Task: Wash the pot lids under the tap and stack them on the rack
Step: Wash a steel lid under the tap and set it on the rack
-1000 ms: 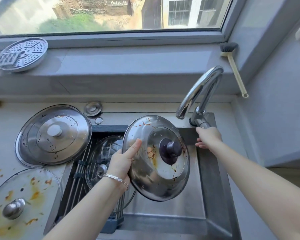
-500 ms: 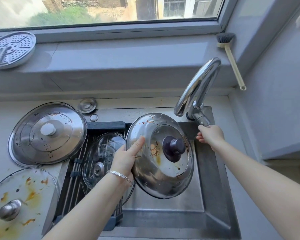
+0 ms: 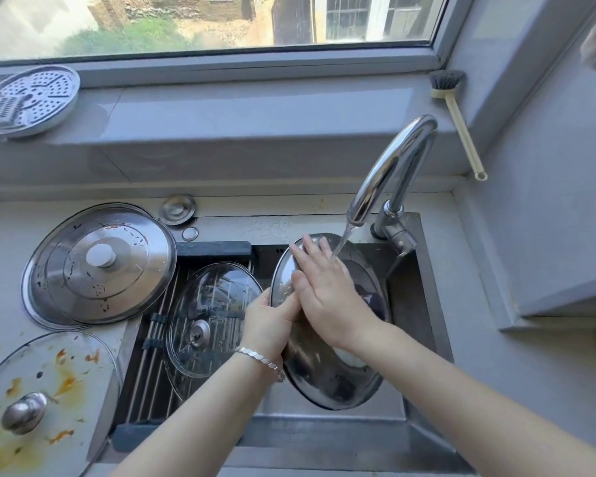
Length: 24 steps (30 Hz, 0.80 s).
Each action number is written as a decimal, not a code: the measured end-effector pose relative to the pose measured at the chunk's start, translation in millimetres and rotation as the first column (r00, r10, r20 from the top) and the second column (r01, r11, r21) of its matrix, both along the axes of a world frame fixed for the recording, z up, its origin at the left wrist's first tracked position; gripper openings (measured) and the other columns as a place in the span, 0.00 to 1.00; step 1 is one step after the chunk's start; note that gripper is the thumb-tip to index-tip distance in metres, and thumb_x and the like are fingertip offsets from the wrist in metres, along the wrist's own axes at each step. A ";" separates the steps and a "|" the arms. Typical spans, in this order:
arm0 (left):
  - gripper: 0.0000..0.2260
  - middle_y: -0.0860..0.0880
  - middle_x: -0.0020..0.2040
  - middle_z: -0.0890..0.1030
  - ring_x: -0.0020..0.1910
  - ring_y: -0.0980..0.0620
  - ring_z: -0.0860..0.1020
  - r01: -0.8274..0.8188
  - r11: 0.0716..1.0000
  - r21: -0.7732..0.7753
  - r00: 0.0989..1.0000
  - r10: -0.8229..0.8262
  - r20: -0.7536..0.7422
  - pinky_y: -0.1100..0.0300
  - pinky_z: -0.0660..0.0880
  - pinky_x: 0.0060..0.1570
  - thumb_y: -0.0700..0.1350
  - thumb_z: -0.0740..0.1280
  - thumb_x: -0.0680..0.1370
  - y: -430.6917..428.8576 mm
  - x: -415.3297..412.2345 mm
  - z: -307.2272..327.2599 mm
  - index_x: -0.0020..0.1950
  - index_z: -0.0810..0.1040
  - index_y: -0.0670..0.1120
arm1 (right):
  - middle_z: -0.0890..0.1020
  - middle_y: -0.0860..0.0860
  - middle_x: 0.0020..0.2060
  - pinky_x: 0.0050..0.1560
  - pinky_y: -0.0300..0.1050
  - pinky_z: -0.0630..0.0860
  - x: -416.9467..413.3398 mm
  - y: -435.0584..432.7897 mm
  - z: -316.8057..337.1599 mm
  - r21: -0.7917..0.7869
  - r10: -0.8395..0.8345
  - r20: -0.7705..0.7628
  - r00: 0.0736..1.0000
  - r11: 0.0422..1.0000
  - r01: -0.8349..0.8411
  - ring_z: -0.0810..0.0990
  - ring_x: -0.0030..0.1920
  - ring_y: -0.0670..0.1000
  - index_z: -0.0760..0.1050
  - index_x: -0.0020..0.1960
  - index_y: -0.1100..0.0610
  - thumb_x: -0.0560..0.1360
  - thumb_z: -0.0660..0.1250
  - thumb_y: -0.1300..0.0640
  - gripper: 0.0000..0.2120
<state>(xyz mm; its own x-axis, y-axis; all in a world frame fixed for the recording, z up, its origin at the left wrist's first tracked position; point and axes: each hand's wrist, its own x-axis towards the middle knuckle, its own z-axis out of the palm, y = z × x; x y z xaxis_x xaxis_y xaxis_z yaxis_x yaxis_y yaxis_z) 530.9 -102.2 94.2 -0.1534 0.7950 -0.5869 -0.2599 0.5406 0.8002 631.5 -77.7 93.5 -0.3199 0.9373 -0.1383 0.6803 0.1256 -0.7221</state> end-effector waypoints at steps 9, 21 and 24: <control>0.05 0.48 0.27 0.81 0.27 0.53 0.78 0.145 0.982 0.120 0.983 -0.128 -0.135 0.64 0.77 0.28 0.34 0.72 0.70 -12.0 -1.4 10.1 0.37 0.78 0.41 | 0.56 0.45 0.75 0.73 0.48 0.37 -2.8 10.9 -4.3 0.055 0.069 0.093 0.993 0.996 -0.074 0.45 0.76 0.47 0.62 0.72 0.48 0.76 0.43 0.44 0.27; 0.06 0.50 0.26 0.80 0.28 0.54 0.78 0.158 0.976 0.149 0.966 -0.122 -0.230 0.66 0.76 0.29 0.31 0.72 0.68 -12.5 0.2 6.8 0.36 0.78 0.40 | 0.60 0.50 0.74 0.75 0.52 0.47 -3.1 32.4 -12.4 -0.178 -0.143 -0.001 0.990 0.974 0.141 0.51 0.75 0.50 0.61 0.73 0.52 0.80 0.48 0.47 0.23; 0.08 0.53 0.25 0.80 0.25 0.59 0.78 0.173 0.974 0.144 0.965 -0.138 -0.224 0.68 0.76 0.28 0.31 0.71 0.69 -15.1 -0.3 9.4 0.35 0.78 0.42 | 0.59 0.56 0.74 0.74 0.54 0.51 -0.7 41.3 -13.5 -0.272 -0.318 0.035 0.947 0.909 0.315 0.54 0.74 0.55 0.57 0.74 0.57 0.80 0.49 0.47 0.26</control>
<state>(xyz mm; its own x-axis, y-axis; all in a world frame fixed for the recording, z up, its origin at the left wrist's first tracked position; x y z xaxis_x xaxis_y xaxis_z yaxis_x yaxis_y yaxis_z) 530.6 -117.3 103.6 -0.1269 0.9001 -0.4169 0.0017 0.4205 0.9073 630.8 -36.4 80.0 -0.0150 0.9166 -0.3994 0.6444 -0.2966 -0.7048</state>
